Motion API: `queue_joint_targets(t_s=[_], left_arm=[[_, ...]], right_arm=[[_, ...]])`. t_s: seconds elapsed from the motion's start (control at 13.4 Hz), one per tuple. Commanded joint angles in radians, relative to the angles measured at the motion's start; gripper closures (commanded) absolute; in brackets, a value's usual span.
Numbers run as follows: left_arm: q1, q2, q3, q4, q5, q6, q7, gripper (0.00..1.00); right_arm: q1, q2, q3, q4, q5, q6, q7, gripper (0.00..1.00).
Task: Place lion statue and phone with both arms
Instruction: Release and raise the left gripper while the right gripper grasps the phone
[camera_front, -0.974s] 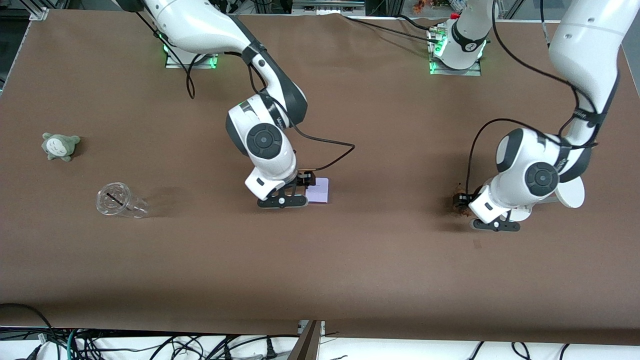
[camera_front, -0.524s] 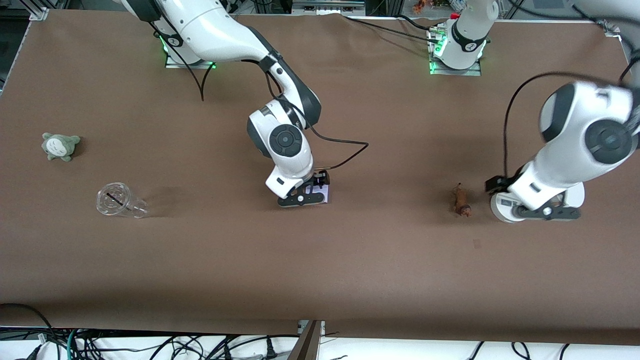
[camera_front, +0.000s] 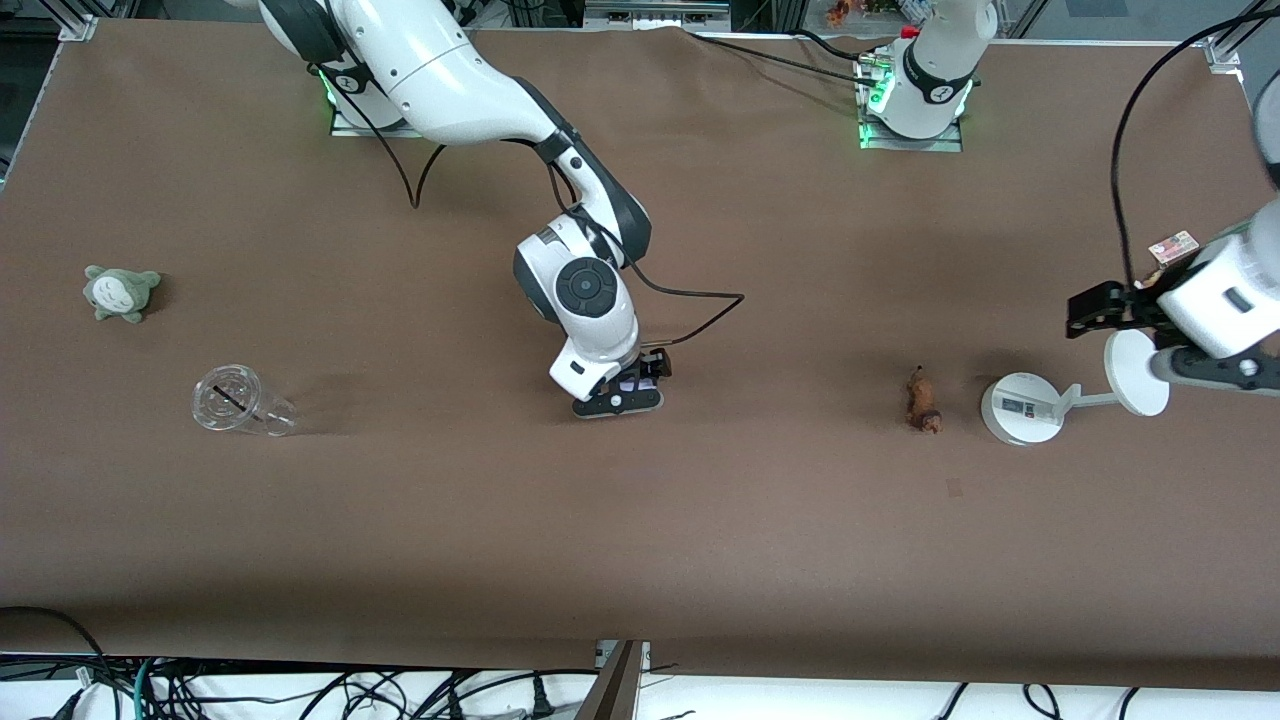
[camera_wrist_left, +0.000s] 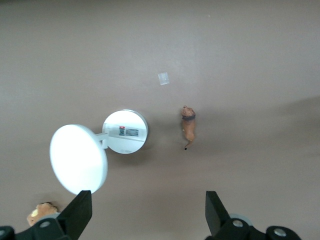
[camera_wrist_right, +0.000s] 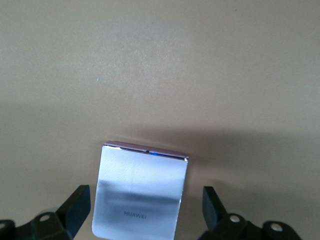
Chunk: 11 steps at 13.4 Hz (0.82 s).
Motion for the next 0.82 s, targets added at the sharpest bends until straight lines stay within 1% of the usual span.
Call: queue_joint_targets(t_s=[0.0, 0.07, 0.15, 0.22, 0.3, 0.37, 0.52, 0.67, 0.75], left_arm=[[-0.170, -0.105, 0.218, -0.065, -0.062, -0.004, 0.037, 0.00], [-0.223, -0.126, 0.292, -0.097, -0.070, 0.034, 0.037, 0.00], [-0.248, -0.163, 0.324, -0.152, -0.070, 0.068, 0.036, 0.00], [-0.275, -0.215, 0.337, -0.230, -0.065, 0.113, 0.036, 0.00], [-0.314, -0.256, 0.369, -0.287, -0.061, 0.131, 0.033, 0.00], [-0.325, -0.264, 0.384, -0.303, -0.059, 0.125, 0.037, 0.00], [-0.319, -0.246, 0.380, -0.274, -0.059, 0.094, 0.039, 0.00], [-0.326, -0.240, 0.377, -0.266, -0.059, 0.091, 0.033, 0.00], [-0.326, -0.240, 0.377, -0.266, -0.061, 0.091, 0.034, 0.00]], right_arm=[[0.025, 0.038, -0.014, 0.038, 0.005, 0.024, 0.028, 0.01], [0.028, 0.043, -0.014, 0.038, 0.002, 0.029, 0.033, 0.01], [0.028, 0.049, -0.015, 0.038, 0.002, 0.038, 0.033, 0.01], [0.028, 0.053, -0.015, 0.038, 0.002, 0.047, 0.033, 0.01], [0.029, 0.059, -0.015, 0.038, 0.002, 0.061, 0.033, 0.01], [0.029, 0.063, -0.015, 0.038, 0.002, 0.064, 0.034, 0.01], [0.031, 0.064, -0.015, 0.037, 0.002, 0.064, 0.035, 0.01], [0.031, 0.067, -0.017, 0.037, 0.002, 0.064, 0.035, 0.02], [0.031, 0.067, -0.017, 0.037, -0.002, 0.063, 0.033, 0.20]])
